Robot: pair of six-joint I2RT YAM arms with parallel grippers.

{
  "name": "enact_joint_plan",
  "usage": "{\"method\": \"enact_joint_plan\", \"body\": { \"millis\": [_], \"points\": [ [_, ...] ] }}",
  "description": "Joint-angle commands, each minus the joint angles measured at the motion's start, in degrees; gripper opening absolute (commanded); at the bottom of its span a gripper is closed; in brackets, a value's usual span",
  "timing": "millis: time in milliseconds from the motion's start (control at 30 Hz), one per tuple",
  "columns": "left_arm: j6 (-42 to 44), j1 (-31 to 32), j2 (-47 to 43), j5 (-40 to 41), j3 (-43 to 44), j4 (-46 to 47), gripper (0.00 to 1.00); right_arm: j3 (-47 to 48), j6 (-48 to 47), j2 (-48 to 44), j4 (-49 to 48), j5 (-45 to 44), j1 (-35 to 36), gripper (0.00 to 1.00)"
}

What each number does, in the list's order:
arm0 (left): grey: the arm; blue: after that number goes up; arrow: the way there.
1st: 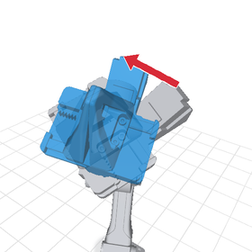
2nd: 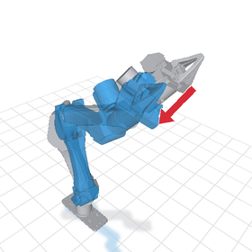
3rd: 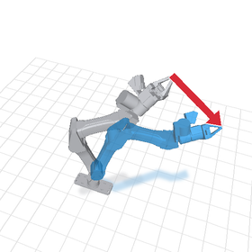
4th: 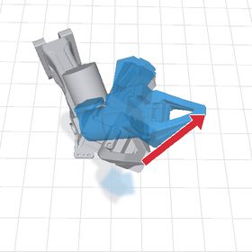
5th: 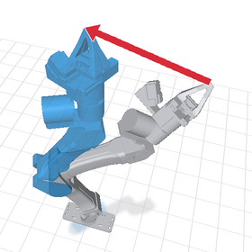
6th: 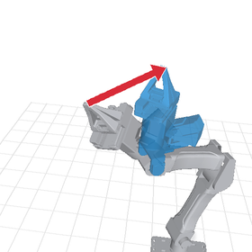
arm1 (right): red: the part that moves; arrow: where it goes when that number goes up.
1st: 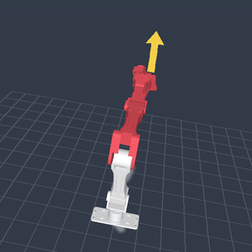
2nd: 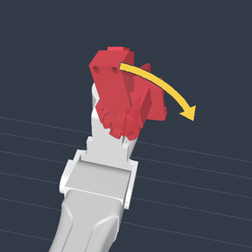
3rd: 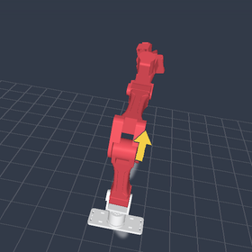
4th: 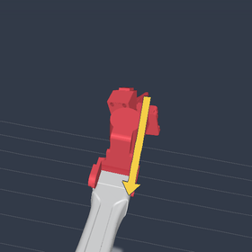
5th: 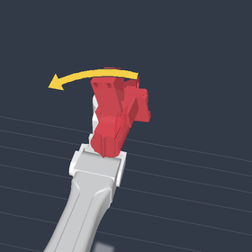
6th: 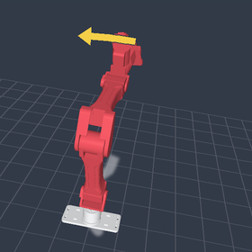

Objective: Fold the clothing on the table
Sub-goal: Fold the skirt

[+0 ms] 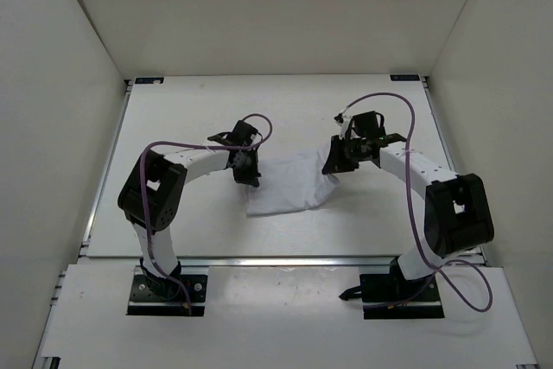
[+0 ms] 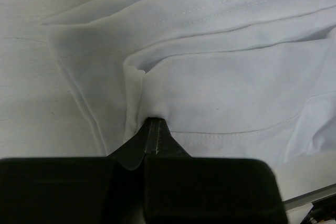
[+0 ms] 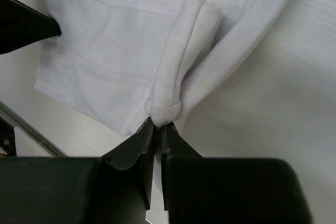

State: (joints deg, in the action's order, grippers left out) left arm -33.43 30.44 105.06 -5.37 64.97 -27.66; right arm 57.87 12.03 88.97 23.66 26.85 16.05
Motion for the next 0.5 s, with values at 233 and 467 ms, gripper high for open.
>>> {"method": "enact_joint_plan", "body": {
  "millis": [233,467],
  "points": [
    [2.6,-1.6,-0.5,-2.3,-1.3,-0.2,0.00,3.0,1.7,8.4,4.1,-3.6,-1.4,0.36],
    [3.5,-1.8,-0.3,-3.0,-2.0,-0.4,0.00,6.4,0.5,6.0,7.1,-6.7,-3.6,0.70]
  ]
}}
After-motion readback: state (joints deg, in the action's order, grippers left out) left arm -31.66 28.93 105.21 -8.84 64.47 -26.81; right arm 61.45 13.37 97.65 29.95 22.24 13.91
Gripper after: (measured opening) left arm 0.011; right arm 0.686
